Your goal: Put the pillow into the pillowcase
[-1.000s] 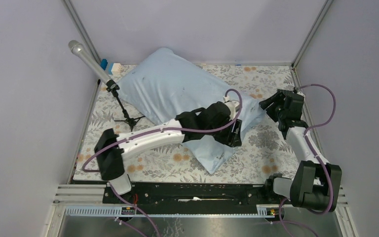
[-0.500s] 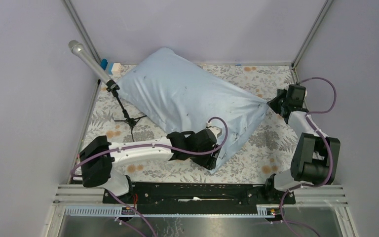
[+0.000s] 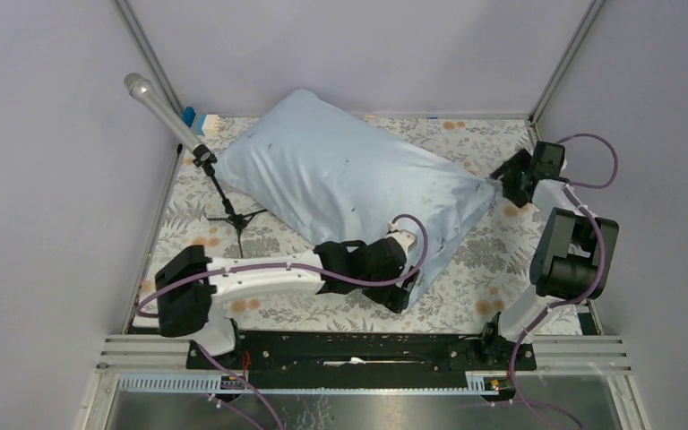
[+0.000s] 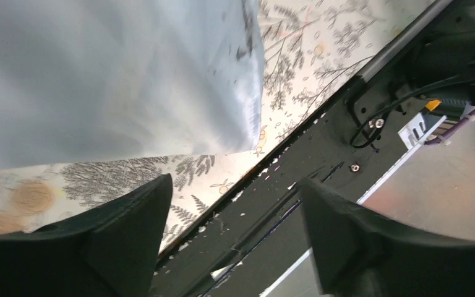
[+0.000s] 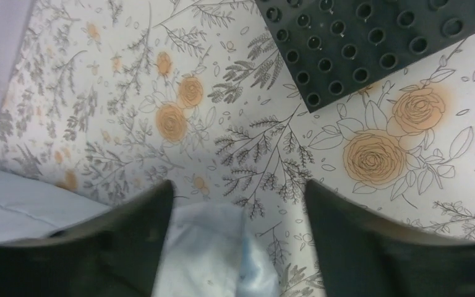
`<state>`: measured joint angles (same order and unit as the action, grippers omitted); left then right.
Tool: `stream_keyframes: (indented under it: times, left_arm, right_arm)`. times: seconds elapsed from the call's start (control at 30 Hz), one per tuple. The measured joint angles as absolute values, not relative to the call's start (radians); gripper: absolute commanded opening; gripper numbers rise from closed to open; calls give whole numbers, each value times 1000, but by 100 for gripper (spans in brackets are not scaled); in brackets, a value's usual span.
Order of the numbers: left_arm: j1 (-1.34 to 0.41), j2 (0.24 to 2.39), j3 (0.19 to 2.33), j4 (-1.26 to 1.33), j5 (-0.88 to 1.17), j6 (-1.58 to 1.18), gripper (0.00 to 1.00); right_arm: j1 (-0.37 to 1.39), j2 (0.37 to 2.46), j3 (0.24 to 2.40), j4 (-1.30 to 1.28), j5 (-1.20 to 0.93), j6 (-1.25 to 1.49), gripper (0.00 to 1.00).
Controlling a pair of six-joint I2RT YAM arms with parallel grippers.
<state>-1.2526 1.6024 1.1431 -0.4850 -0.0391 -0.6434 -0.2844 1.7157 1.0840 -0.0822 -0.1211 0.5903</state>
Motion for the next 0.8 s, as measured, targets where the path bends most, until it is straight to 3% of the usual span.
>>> stream_keyframes:
  times: [0.2, 0.37, 0.57, 0.8]
  left_arm:
    - [-1243, 1452, 1246, -551, -95, -622, 99]
    - [-1184, 1352, 1368, -578, -150, -598, 99]
    - [-1087, 1271, 1417, -611, -265, -588, 99]
    - [-1064, 1217, 1424, -655, -392, -579, 99]
  right_arm:
    - [-291, 1595, 1133, -188, -131, 561, 100]
    - [-272, 1330, 1135, -242, -194, 558, 100]
    - [-142, 1030, 1131, -262, -247, 575, 100]
    - [2, 850, 1047, -324, -300, 620, 100]
